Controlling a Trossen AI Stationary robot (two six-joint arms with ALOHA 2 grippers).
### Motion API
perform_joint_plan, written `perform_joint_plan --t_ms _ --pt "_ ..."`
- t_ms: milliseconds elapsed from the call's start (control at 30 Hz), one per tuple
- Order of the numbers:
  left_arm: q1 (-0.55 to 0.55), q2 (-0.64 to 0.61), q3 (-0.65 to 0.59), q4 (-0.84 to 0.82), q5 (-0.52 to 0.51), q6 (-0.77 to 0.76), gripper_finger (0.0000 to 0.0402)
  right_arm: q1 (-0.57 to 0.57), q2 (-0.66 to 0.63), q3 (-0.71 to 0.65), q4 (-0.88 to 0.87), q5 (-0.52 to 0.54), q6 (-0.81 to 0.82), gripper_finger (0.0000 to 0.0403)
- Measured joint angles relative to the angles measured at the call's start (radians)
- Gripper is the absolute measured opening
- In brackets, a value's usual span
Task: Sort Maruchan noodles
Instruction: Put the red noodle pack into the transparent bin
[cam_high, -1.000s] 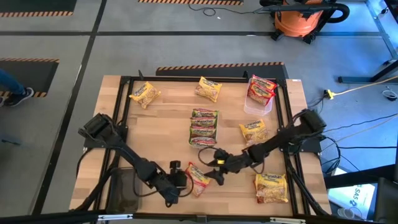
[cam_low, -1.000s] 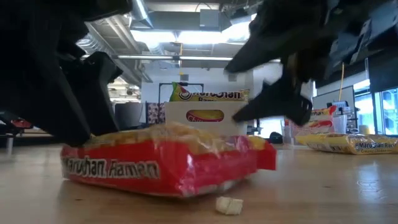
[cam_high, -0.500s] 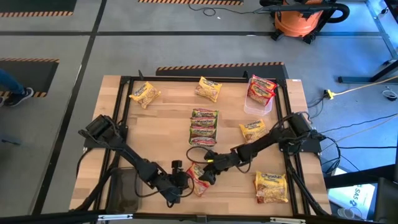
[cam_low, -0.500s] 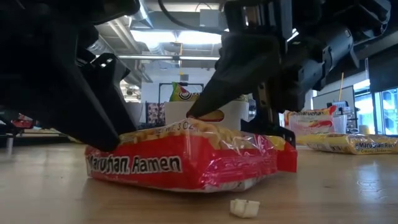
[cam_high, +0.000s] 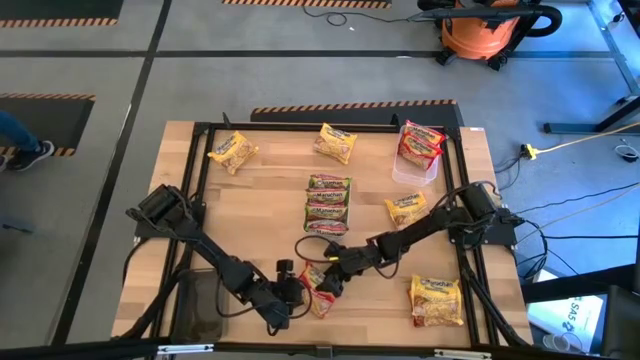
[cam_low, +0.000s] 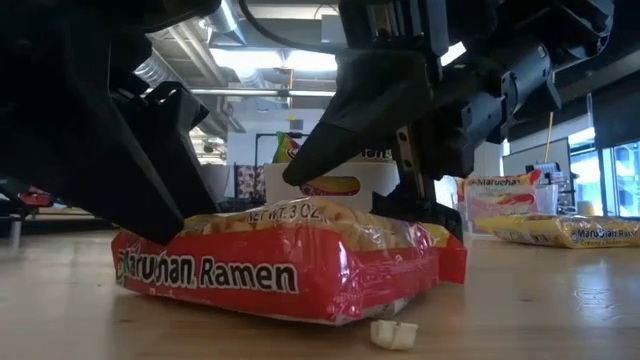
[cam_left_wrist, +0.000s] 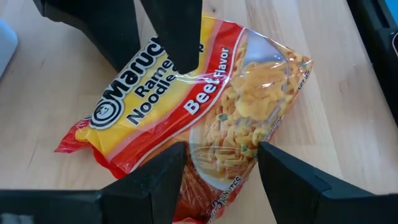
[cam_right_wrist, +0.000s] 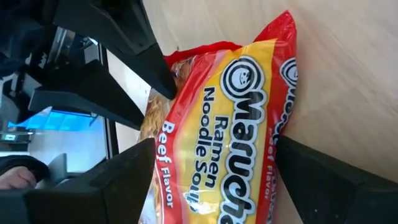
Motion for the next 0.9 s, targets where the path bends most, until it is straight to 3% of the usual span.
perform_joint_plan --t_ms 233,400,567,900 --pt "0.0 0.0 0.0 0.0 -0.008 0.002 0.0199 -0.002 0.001 0.0 0.012 -0.057 0.022 0.0324" --pt "0.0 0.0 0.0 0.002 -0.001 -0.003 0.0199 -0.006 0.002 0.0 0.011 -0.036 -0.018 0.0324" --pt "-0.004 -0.028 0.001 -0.016 0.064 -0.016 0.0199 -0.014 0.003 0.001 0.011 -0.013 -0.024 0.0324" --pt "-0.025 -0.071 0.014 -0.036 0.298 -0.303 0.0199 -0.015 0.003 0.002 0.004 0.001 -0.026 0.0324"
